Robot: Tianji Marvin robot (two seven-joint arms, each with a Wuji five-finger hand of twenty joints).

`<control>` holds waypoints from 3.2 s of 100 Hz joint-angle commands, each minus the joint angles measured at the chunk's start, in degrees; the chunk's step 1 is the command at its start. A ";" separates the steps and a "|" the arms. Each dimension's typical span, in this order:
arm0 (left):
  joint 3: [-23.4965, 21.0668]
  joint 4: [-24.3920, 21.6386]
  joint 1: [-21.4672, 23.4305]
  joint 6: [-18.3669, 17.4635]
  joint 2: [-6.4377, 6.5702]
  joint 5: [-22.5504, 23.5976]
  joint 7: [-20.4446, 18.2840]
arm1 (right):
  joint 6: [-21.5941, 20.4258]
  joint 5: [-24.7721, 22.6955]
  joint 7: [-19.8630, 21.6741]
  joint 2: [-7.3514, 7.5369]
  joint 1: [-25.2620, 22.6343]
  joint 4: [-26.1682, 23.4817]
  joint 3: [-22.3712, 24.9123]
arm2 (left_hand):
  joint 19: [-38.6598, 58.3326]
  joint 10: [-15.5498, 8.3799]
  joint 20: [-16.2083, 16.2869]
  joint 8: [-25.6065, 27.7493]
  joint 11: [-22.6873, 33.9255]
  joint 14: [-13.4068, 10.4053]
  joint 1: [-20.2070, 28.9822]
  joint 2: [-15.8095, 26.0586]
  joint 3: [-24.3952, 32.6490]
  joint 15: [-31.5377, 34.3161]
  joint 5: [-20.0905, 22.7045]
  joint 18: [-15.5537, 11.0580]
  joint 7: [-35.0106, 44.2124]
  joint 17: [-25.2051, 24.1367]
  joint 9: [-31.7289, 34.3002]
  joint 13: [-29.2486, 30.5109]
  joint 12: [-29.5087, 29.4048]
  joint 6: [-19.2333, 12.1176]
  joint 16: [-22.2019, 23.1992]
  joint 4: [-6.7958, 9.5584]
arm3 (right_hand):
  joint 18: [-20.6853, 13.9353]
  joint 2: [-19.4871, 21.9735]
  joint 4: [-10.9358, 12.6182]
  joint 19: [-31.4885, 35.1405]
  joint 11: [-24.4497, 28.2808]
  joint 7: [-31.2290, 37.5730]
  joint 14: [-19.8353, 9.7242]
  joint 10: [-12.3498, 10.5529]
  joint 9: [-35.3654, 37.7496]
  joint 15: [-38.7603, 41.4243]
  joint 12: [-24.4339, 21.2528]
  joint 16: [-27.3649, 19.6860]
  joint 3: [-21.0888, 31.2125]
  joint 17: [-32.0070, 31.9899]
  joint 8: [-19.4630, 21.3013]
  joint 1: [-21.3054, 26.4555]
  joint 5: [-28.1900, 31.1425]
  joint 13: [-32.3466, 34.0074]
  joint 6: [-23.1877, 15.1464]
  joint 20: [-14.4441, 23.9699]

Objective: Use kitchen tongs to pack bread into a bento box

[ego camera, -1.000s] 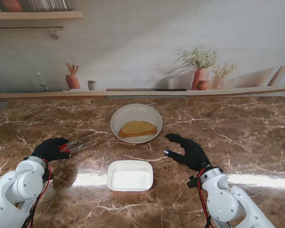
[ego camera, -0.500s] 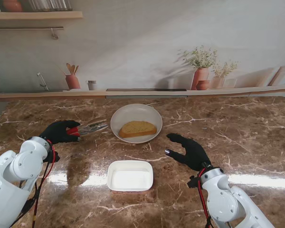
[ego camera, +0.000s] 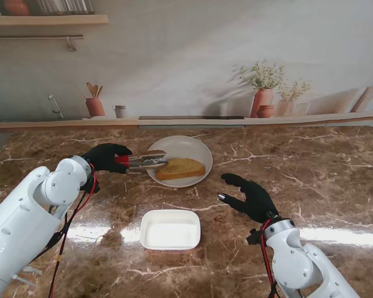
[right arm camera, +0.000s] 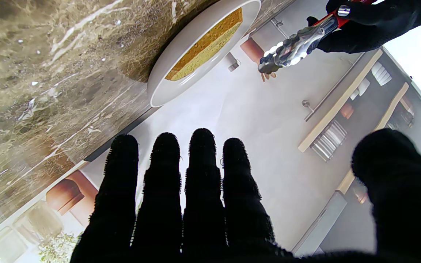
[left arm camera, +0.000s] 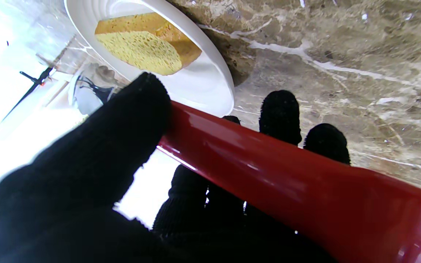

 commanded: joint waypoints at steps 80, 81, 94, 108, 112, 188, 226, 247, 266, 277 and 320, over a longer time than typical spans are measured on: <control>11.77 10.13 -9.39 1.51 -1.25 3.71 3.73 | 0.47 1.33 0.58 -0.30 -1.22 0.47 0.70 | 0.66 2.71 5.14 0.62 3.29 -1.99 4.44 2.80 6.74 3.60 -0.90 -2.72 3.14 1.03 -5.93 0.16 -2.73 -0.53 3.94 4.86 | 0.35 1.03 1.25 0.67 0.77 0.18 0.21 -0.39 2.32 0.38 1.36 1.60 0.73 -0.23 -0.68 1.79 0.74 1.78 -1.36 1.46; 11.90 10.27 -9.51 1.46 -1.26 3.69 3.76 | 0.48 1.35 0.56 -0.30 -1.22 0.48 0.70 | 0.65 2.67 5.19 0.61 3.31 -1.97 4.43 2.81 6.74 3.62 -0.96 -2.73 3.11 1.02 -5.98 0.13 -2.73 -0.61 3.98 4.85 | 0.35 1.02 1.26 0.66 0.79 0.18 0.23 -0.38 2.35 0.37 1.38 1.61 0.74 -0.26 -0.68 1.82 0.74 1.76 -1.34 1.46; 13.46 11.67 -10.81 0.96 -1.35 3.69 3.94 | 0.61 1.48 0.42 -0.35 -1.19 0.62 0.68 | 0.45 2.55 5.55 0.57 3.37 -2.12 4.34 2.65 6.87 3.62 -1.74 -3.08 2.94 0.69 -6.65 -0.17 -2.76 -0.51 4.21 4.86 | 0.40 1.00 1.25 0.65 0.98 0.19 0.35 -0.36 2.61 0.34 1.63 1.64 0.78 -0.31 -0.69 1.82 0.76 1.60 -1.34 1.52; 15.03 13.16 -12.03 0.69 -1.53 3.52 4.27 | 0.62 1.62 0.47 -0.36 -1.20 0.70 0.78 | 0.38 2.54 5.95 0.55 3.49 -2.27 4.28 2.59 6.99 3.86 -2.41 -3.31 2.83 0.64 -7.24 -0.33 -2.76 -0.38 4.55 4.85 | 0.52 0.99 1.25 0.67 1.13 0.20 0.40 -0.35 2.75 0.30 1.89 1.67 0.84 -0.30 -0.69 1.83 0.76 1.40 -1.30 1.61; 15.50 13.56 -12.41 0.61 -1.57 3.43 4.31 | 0.61 1.65 0.44 -0.37 -1.19 0.76 0.79 | 0.41 2.50 6.09 0.57 3.54 -2.27 4.30 2.62 7.07 3.95 -2.46 -3.35 2.86 0.62 -7.37 -0.33 -2.76 -0.42 4.63 4.87 | 0.62 0.96 1.26 0.72 1.21 0.23 0.44 -0.50 2.89 0.31 1.99 1.68 0.87 -0.30 -0.69 1.83 0.80 1.39 -1.31 1.67; 17.28 14.50 -13.26 -0.75 -1.48 3.67 3.98 | 0.65 2.18 0.44 -0.43 -1.03 1.44 0.54 | 0.60 2.80 8.62 -1.10 3.41 -2.10 4.68 1.80 7.15 4.84 -9.13 -3.43 -0.97 0.30 -12.10 -0.92 -2.89 3.15 5.99 4.80 | 1.14 0.96 1.21 0.75 1.48 0.44 0.43 -0.64 3.50 0.29 2.88 1.82 1.11 -0.59 -0.69 1.69 1.15 1.16 -1.45 2.47; 17.57 13.48 -13.13 0.78 -1.24 4.61 3.13 | 0.52 2.38 0.50 -0.44 -1.05 1.46 0.64 | 0.87 3.27 9.90 -4.65 4.34 -2.12 4.26 1.88 7.40 5.47 -12.40 -3.39 -6.96 0.88 -14.41 -0.78 -2.84 6.83 6.03 4.83 | 1.40 0.94 1.19 0.89 1.73 0.48 0.59 -0.82 3.76 0.50 3.28 2.10 1.15 -0.70 -0.71 1.62 1.19 1.18 -1.54 3.02; 18.32 12.89 -13.80 -0.02 -0.88 4.40 0.90 | 0.69 2.43 0.38 -0.48 -1.19 1.47 0.66 | 0.81 3.01 10.11 -5.02 4.06 -2.15 4.25 1.67 7.63 5.51 -12.14 -3.49 -7.53 0.78 -14.55 -0.85 -3.07 6.45 6.03 4.86 | 1.49 0.97 1.20 0.80 1.82 0.54 0.56 -0.85 3.93 0.50 3.47 2.21 1.23 -0.77 -0.71 1.66 1.28 1.13 -1.64 3.27; 18.55 12.45 -14.19 -0.33 -0.64 3.89 -0.72 | 0.81 2.51 0.28 -0.51 -1.25 1.48 0.73 | 0.92 2.96 10.53 -5.26 3.93 -2.38 4.12 1.61 7.64 5.95 -12.15 -3.84 -7.93 0.42 -14.72 -1.08 -3.18 6.47 6.27 4.83 | 1.58 0.95 1.19 0.77 1.85 0.57 0.66 -0.81 4.01 0.53 3.60 2.30 1.27 -0.74 -0.72 1.65 1.33 1.15 -1.65 3.50; 18.65 12.29 -14.00 0.26 -0.74 4.51 -0.01 | 0.74 2.66 0.27 -0.53 -1.21 1.62 0.65 | 1.28 3.02 10.87 -5.19 4.19 -2.47 3.81 2.09 7.41 6.27 -11.85 -3.95 -7.74 0.77 -14.49 -0.90 -3.10 6.46 6.34 4.77 | 1.58 0.98 1.18 0.75 1.89 0.58 0.63 -0.74 4.05 0.56 3.68 2.35 1.30 -0.78 -0.72 1.66 1.33 1.16 -1.63 3.61; 20.45 13.76 -14.57 1.18 -1.26 3.77 1.43 | 0.82 2.83 0.46 -0.51 -1.11 1.89 0.56 | 3.21 2.99 12.20 1.53 4.15 -1.27 4.00 5.53 5.28 7.13 -2.52 -3.29 5.45 2.60 -8.11 1.40 -3.53 -1.13 6.34 4.71 | 1.71 0.90 1.16 0.73 2.05 0.63 0.69 -0.91 4.17 0.64 4.01 2.54 1.35 -0.75 -0.74 1.60 1.38 1.24 -1.68 4.06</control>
